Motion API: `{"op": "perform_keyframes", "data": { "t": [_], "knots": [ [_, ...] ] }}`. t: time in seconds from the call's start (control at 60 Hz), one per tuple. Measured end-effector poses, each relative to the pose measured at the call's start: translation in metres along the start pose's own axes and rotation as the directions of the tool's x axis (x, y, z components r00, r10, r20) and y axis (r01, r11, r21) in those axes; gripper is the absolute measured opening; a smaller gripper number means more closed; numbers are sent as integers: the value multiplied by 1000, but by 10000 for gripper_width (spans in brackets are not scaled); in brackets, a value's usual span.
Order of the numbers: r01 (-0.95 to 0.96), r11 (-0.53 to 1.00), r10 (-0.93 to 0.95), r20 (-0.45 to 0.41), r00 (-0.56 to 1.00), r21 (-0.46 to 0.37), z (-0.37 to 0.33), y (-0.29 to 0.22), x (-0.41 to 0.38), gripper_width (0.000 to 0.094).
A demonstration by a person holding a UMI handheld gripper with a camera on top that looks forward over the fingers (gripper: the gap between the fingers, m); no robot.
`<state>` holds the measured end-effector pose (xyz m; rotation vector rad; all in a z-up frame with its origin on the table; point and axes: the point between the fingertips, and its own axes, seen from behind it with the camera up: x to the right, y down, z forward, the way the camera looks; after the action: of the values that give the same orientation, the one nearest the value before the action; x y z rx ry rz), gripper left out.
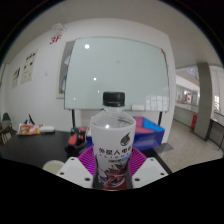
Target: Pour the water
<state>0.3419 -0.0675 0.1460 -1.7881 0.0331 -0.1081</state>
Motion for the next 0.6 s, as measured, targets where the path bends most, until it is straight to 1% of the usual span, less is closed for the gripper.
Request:
{"op": "perform_keyframes", "data": {
  "t": [0.117, 0.183, 0.233, 0.267, 0.333, 0.4, 0.45, 0.483, 0.5, 0.567, 0.583, 0.6],
  "knots": [
    [15, 997, -16, -11, 1000, -72, 6, 51, 7, 367],
    [3, 996, -4, -20, 1000, -88, 12, 75, 15, 368],
    [-5, 993, 3, -15, 1000, -121, 15, 94, 15, 373],
    [-15, 997, 14, -18, 1000, -82, 15, 90, 16, 385],
    [-22, 996, 20, -16, 1000, -86, 12, 92, 15, 384],
    [-19, 997, 18, -14, 1000, -78, 15, 91, 15, 489],
    [-18, 997, 17, -10, 1000, -75, 14, 89, 15, 533],
    [-20, 996, 19, -11, 1000, -91, 13, 92, 16, 579],
    [-22, 994, 21, -12, 1000, -108, 16, 96, 14, 612],
    [-25, 985, 23, -14, 1000, -171, 10, 107, 13, 851],
    [-27, 983, 24, -17, 1000, -181, 7, 108, 13, 826],
    [-26, 981, 22, -21, 1000, -190, 2, 107, 16, 820]
  ]
}}
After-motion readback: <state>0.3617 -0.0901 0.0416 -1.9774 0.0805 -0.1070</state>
